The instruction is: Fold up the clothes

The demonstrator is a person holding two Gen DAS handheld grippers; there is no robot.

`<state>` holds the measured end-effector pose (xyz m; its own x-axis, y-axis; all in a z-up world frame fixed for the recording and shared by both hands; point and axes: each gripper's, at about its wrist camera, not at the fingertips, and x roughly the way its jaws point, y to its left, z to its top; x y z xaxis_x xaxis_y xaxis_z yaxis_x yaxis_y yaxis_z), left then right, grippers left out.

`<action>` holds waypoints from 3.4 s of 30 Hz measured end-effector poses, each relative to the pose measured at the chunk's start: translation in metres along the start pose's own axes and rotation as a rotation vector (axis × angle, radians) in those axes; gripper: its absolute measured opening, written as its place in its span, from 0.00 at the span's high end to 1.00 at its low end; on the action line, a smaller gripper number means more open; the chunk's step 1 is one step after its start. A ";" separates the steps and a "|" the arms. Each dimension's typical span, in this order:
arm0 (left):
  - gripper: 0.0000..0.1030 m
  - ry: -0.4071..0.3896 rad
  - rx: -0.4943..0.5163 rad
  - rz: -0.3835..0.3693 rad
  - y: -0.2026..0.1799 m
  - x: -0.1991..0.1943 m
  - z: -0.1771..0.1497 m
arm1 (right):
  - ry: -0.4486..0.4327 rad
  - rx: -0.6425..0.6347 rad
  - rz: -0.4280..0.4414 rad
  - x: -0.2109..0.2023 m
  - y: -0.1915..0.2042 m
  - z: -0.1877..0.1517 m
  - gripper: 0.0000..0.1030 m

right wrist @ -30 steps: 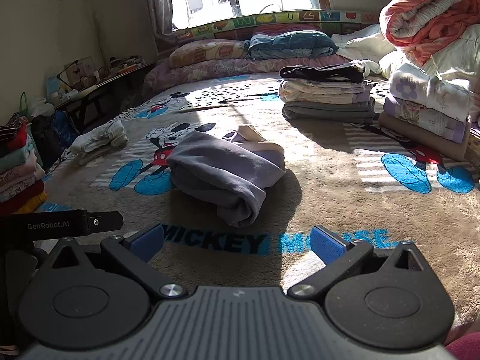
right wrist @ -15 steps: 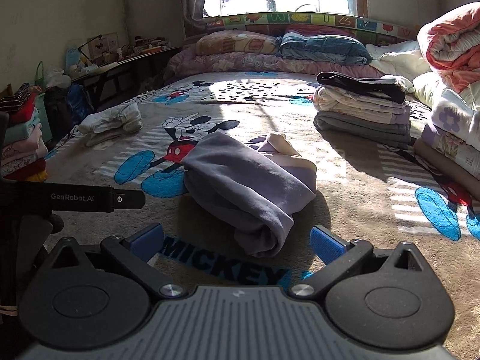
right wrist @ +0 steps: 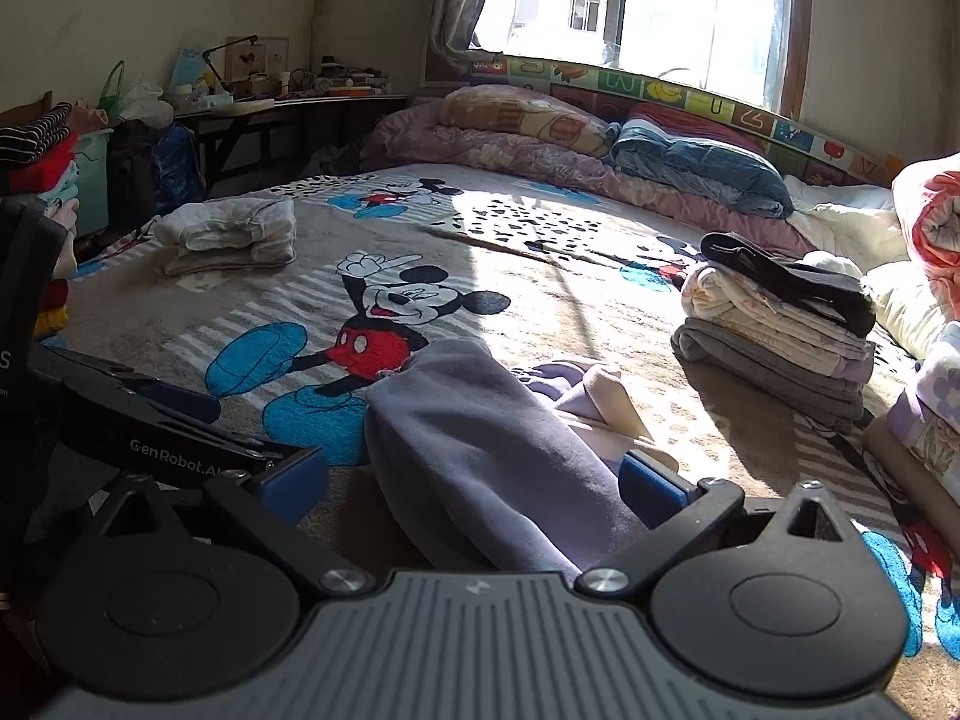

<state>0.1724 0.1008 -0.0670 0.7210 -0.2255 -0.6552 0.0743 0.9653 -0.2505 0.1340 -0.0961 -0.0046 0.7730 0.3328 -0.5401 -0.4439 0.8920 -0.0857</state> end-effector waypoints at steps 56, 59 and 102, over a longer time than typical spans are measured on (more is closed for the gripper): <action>0.01 0.020 0.187 -0.104 -0.005 -0.010 -0.020 | 0.104 -0.151 0.040 0.067 0.007 0.033 0.90; 0.01 0.008 0.167 -0.104 -0.001 -0.012 -0.017 | 0.029 -0.012 0.040 0.048 -0.020 0.036 0.90; 0.01 0.039 0.021 -0.169 -0.017 0.010 -0.013 | -0.114 1.130 -0.270 -0.059 -0.211 -0.212 0.65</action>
<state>0.1697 0.0808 -0.0786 0.6698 -0.3892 -0.6324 0.2064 0.9157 -0.3449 0.0863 -0.3690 -0.1325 0.8423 0.0646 -0.5352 0.3534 0.6835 0.6387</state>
